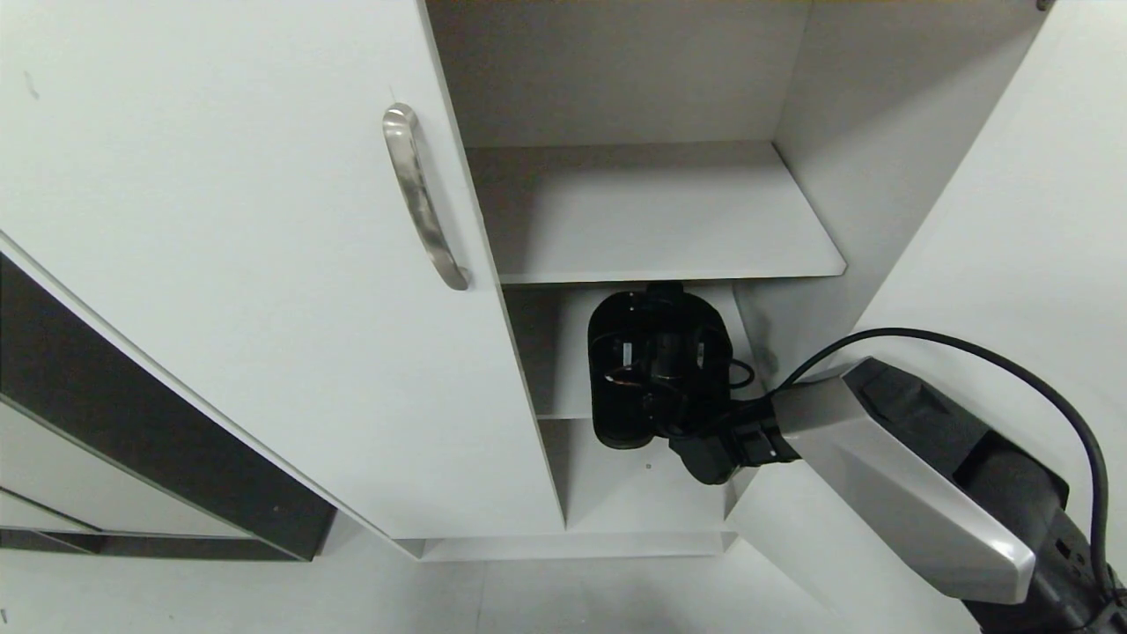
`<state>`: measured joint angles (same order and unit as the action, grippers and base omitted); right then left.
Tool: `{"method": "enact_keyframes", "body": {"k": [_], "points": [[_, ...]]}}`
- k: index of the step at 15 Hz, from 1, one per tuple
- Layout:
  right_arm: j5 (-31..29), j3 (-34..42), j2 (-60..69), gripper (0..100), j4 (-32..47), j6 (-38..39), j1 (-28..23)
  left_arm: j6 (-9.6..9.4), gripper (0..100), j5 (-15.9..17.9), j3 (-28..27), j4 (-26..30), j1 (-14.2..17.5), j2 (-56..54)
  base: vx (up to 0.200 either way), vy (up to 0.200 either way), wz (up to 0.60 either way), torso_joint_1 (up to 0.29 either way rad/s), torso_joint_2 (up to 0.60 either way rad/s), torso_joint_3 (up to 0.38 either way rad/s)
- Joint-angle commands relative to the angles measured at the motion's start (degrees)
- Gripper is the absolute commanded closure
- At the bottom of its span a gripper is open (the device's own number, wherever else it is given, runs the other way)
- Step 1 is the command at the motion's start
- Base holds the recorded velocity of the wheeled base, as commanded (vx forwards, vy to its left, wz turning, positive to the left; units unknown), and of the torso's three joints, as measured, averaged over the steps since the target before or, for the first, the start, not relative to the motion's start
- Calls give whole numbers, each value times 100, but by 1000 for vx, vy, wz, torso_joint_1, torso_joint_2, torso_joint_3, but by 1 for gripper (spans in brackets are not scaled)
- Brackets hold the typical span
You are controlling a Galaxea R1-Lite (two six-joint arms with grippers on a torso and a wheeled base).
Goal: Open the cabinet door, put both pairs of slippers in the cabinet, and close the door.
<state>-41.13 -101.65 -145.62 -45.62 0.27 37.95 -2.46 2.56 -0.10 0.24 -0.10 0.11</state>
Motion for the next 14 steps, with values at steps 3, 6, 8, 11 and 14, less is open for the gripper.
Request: {"method": "enact_keyframes", "body": {"k": [3,6,8,11,14], "points": [[-18,611,411,0,-70,8,99,0,100,-1,1,2,1,-2,0,0,0,0,0,0],[-27,1481,921,0,-413,8,292,0,100,-1,1,2,1,-2,0,0,0,0,0,0],[-53,2158,1220,0,-694,0,441,0,100,-1,1,2,1,-2,0,0,0,0,0,0],[-123,2404,1273,0,-967,-80,494,0,100,-1,1,2,1,7,0,0,0,0,0,0],[-123,3186,1633,0,-1353,-88,696,0,100,-1,1,2,1,-2,0,0,0,0,0,0]]}}
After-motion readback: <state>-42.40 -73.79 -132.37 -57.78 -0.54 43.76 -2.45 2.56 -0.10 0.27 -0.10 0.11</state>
